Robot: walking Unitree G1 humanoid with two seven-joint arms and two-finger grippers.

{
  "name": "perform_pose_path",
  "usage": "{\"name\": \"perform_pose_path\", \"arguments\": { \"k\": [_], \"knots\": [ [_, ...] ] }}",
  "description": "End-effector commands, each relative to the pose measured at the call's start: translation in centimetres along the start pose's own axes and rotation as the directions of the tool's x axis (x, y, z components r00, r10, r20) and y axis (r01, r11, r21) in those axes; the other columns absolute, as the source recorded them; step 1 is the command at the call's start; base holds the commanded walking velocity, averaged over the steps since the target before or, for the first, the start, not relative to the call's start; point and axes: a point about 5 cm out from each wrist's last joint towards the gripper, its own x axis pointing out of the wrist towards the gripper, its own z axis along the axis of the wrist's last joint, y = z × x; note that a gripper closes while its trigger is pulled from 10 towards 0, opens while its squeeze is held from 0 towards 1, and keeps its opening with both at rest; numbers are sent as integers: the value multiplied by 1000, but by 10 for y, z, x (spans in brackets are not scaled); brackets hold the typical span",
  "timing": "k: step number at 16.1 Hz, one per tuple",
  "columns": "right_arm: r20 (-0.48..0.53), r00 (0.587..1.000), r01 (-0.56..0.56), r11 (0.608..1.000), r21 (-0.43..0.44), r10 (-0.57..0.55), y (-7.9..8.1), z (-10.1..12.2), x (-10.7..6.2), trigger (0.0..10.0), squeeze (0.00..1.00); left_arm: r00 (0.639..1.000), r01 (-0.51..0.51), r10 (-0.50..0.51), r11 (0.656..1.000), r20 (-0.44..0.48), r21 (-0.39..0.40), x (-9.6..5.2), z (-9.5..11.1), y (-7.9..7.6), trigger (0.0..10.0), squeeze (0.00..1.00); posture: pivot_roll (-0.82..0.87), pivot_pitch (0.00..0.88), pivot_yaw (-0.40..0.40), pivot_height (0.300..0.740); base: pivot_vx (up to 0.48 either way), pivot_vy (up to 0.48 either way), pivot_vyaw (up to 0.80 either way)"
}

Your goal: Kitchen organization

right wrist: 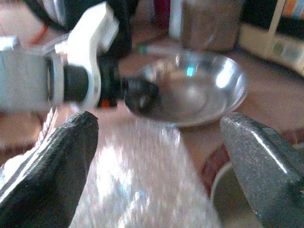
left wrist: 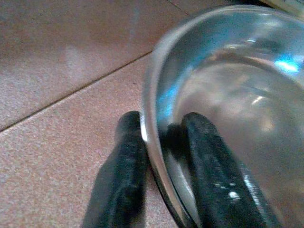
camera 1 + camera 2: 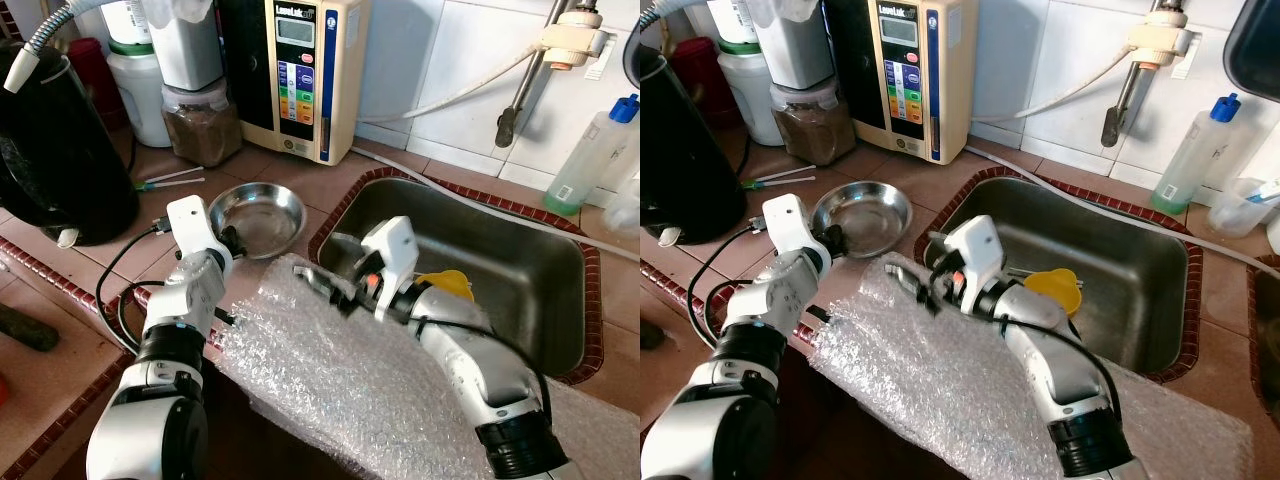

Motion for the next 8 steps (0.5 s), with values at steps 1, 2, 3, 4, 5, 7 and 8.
{"name": "perform_pose_path", "arguments": {
  "k": [1, 2, 3, 4, 5, 7, 8],
  "knots": [
    [-64, 998, -3, 1000, -21, 2, 0, -10, -1, 10000, 0, 1000, 8, -8, 1000, 11, 16, -1, -2, -1, 0, 0, 42, 0, 22, 740, 0, 0, 0],
    [-80, 997, -8, 1000, -10, 7, 0, -13, -1, 10000, 0, 1000, 9, -9, 1000, 26, 21, -1, -2, -1, 0, 0, 43, 0, 22, 740, 0, 0, 0],
    [-88, 996, 4, 1000, -22, -6, -1, -15, -1, 10000, 0, 1000, 10, -10, 1000, 20, 23, -1, -1, -2, 0, 0, 47, 0, 20, 740, 0, 0, 0],
    [-93, 996, 5, 1000, -15, -7, -1, -16, -2, 10000, 0, 1000, 7, -7, 1000, 26, 25, -1, -2, -2, 0, 0, 49, 0, 17, 740, 0, 0, 0],
    [-101, 995, 0, 1000, -21, -2, -1, -17, -2, 10000, 0, 1000, 5, -6, 1000, 31, 26, -2, -2, -1, 0, 0, 48, 0, 16, 740, 0, 0, 0],
    [-105, 994, 0, 999, -36, -4, -3, -16, 0, 10000, 0, 999, -2, 1, 999, 49, 34, -2, -1, 0, 0, 0, 48, 0, 14, 740, 0, 0, 0],
    [-105, 994, 2, 999, -38, -6, -4, -16, 0, 10000, 0, 998, -9, 6, 999, 65, 42, -2, 0, 1, 0, 0, 47, 0, 12, 740, 0, 0, 0]
  ]
}}
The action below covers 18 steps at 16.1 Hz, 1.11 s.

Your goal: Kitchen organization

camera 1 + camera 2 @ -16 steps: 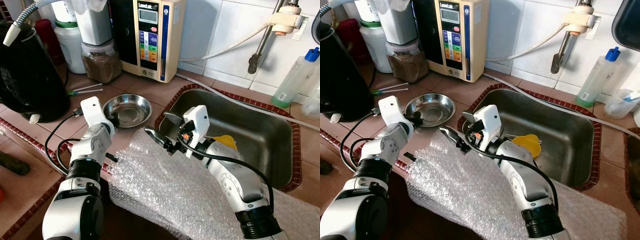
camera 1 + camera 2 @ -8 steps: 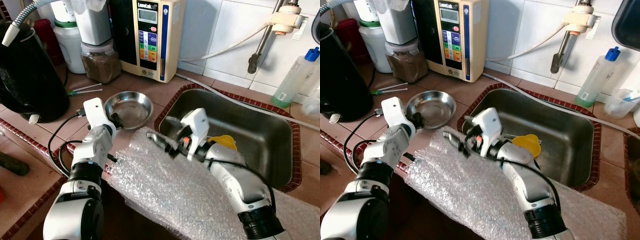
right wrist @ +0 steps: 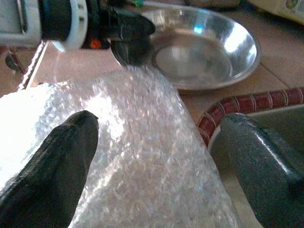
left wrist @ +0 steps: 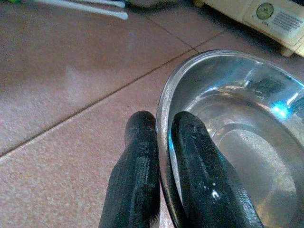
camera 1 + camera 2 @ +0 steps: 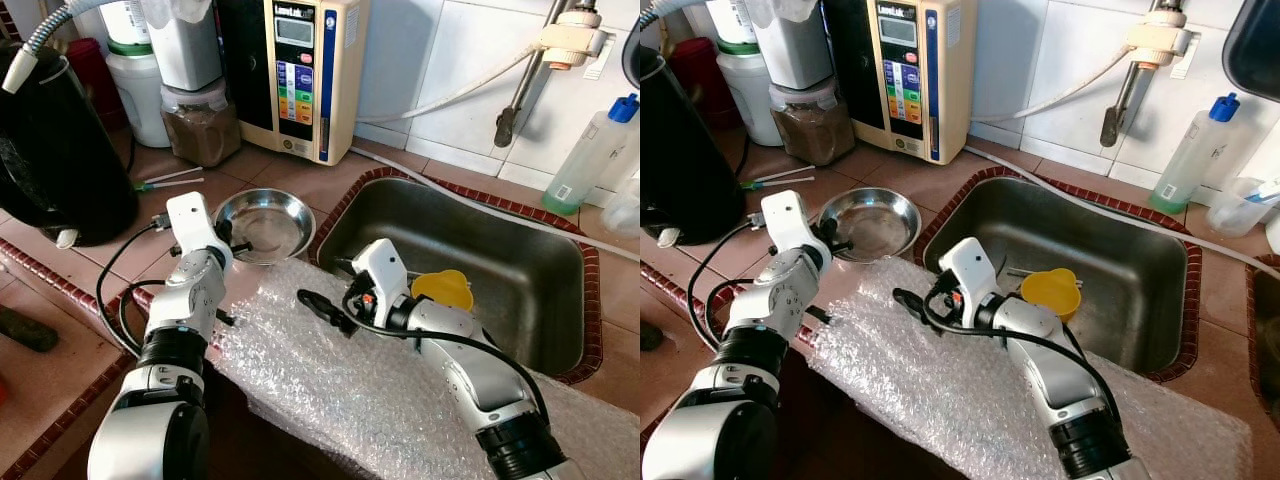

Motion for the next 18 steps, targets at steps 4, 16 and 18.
{"name": "perform_pose_path", "arguments": {
  "k": [4, 16, 18],
  "knots": [
    [12, 999, 34, 999, -19, -33, -5, 4, 2, 10000, 0, 998, -9, 5, 998, 56, 61, -2, 2, 2, 0, 0, 49, 0, 10, 740, 0, 0, 0],
    [264, 769, 449, 786, 424, -582, -79, 50, -8, 10000, 0, 719, 369, -428, 903, 548, 221, -43, 54, -75, 0, 0, 47, 0, 1, 740, 0, 0, 0],
    [310, 753, 406, 780, 476, -581, -80, 59, -8, 10000, 0, 702, 397, -467, 884, 538, 248, -46, 50, -82, 0, 0, 44, 0, 2, 740, 0, 0, 0]
  ]
}}
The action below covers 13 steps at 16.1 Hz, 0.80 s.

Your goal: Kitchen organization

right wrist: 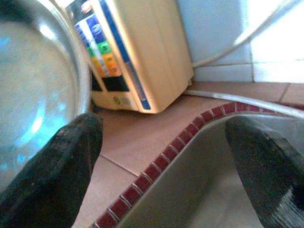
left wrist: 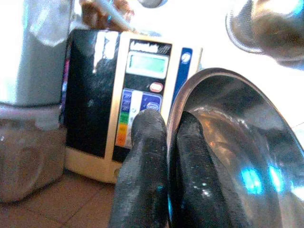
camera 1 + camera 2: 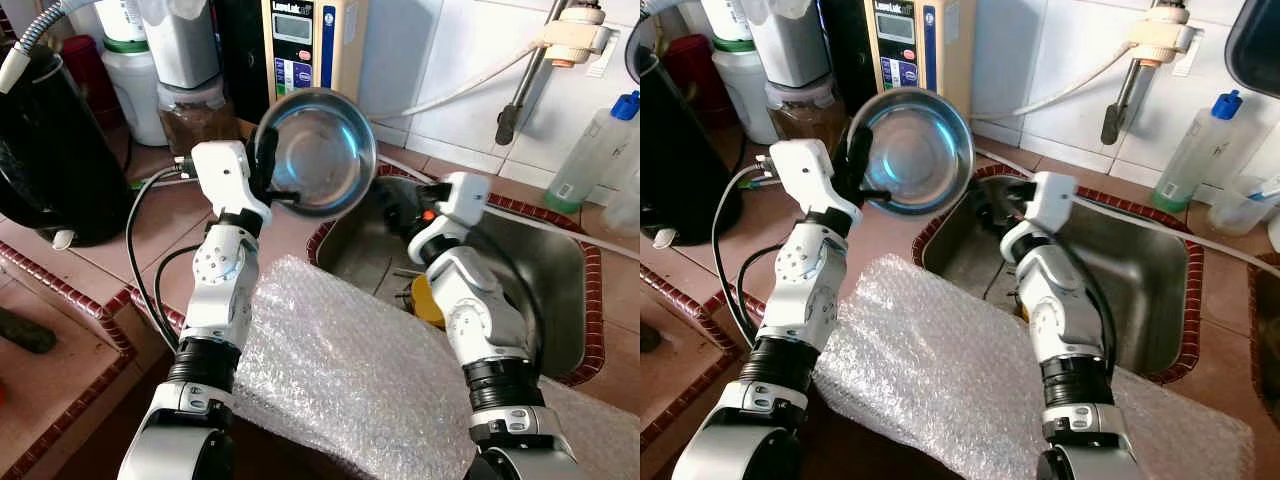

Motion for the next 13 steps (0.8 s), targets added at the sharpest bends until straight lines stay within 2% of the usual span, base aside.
{"name": "perform_pose_path", "arguments": {
  "k": [1, 5, 6, 10, 13],
  "knots": [
    [50, 998, -27, 1000, 8, 26, 5, 12, 6, 10000, 0, 998, 57, -57, 998, -5, 7, -2, -3, -9, 0, 0, 43, 0, 3, 740, 0, 0, 0],
    [67, 997, -28, 999, 39, 26, 6, 13, 7, 10000, 0, 998, 67, -66, 998, 24, -12, -1, 2, -13, 0, 0, 48, 0, 6, 740, 0, 0, 0],
    [68, 997, -26, 999, 37, 23, 5, 13, 6, 10000, 0, 998, 68, -68, 998, 14, 4, -1, 1, -12, 0, 0, 51, 0, 6, 740, 0, 0, 0],
    [153, 981, 131, 988, -76, -118, -13, 26, 1, 10000, 0, 999, 36, -35, 999, -5, 33, -2, -2, -6, 0, 0, 48, 0, 9, 740, 0, 0, 0],
    [192, 975, 129, 988, -86, -110, -17, 35, -3, 10000, 0, 1000, 24, -24, 999, -11, 44, -2, -3, -4, 0, 0, 44, 0, 11, 740, 0, 0, 0]
  ]
}}
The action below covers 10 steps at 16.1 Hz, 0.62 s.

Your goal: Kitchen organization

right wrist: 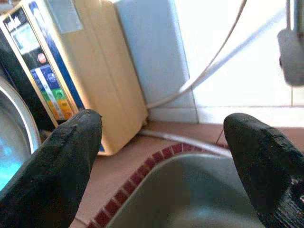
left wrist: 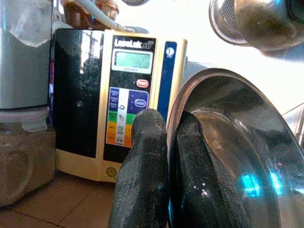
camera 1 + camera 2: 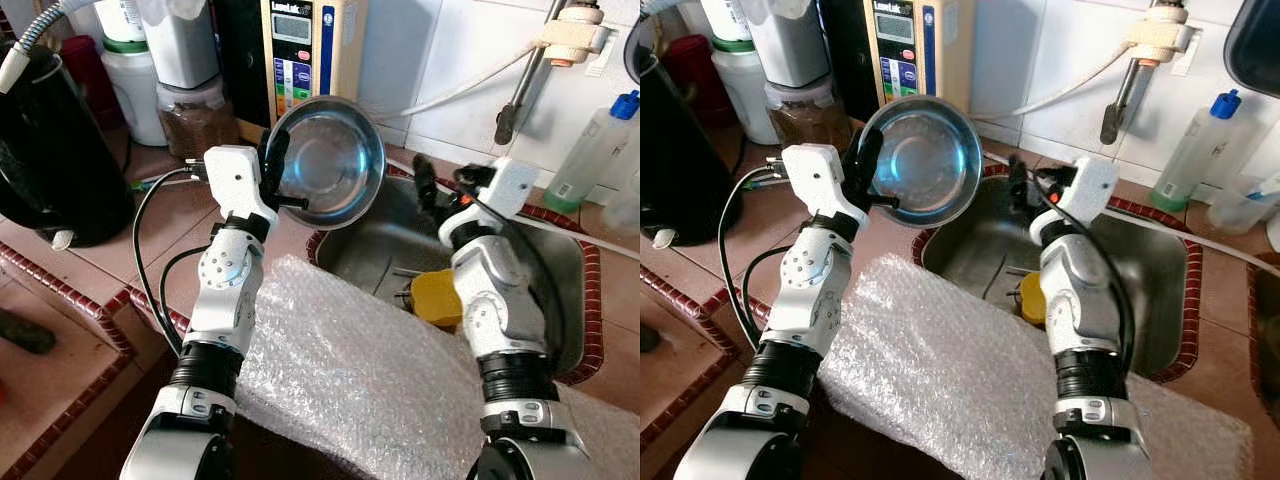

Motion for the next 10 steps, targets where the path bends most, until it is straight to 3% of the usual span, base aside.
{"name": "perform_pose_path", "arguments": {
  "k": [1, 3, 5, 7, 10],
  "knots": [
    [23, 999, -33, 999, 29, 33, 2, 5, -1, 10000, 0, 1000, 0, 0, 1000, -2, 9, 1, 1, 0, 0, 0, 44, 0, 12, 740, 0, 0, 0],
    [-1, 982, -187, 978, 93, 188, 18, 0, -5, 10000, 0, 1000, 8, -8, 1000, -4, 9, 2, 0, -2, 0, 0, 45, 0, 14, 740, 0, 0, 0],
    [-50, 957, -282, 956, 84, 287, 31, -10, -11, 10000, 0, 1000, 31, -30, 999, 7, -10, 2, 1, -6, 0, 0, 44, 0, 14, 740, 0, 0, 0],
    [-54, 954, -291, 952, 91, 297, 34, -12, -12, 10000, 0, 998, 53, -52, 998, 18, -26, 3, 3, -10, 0, 0, 48, 0, 14, 740, 0, 0, 0],
    [-119, 960, -253, 967, 24, 254, 34, -25, -8, 10000, 0, 994, 98, -95, 993, 47, -66, 2, 7, -17, 0, 0, 51, 0, 12, 740, 0, 0, 0]
  ]
}}
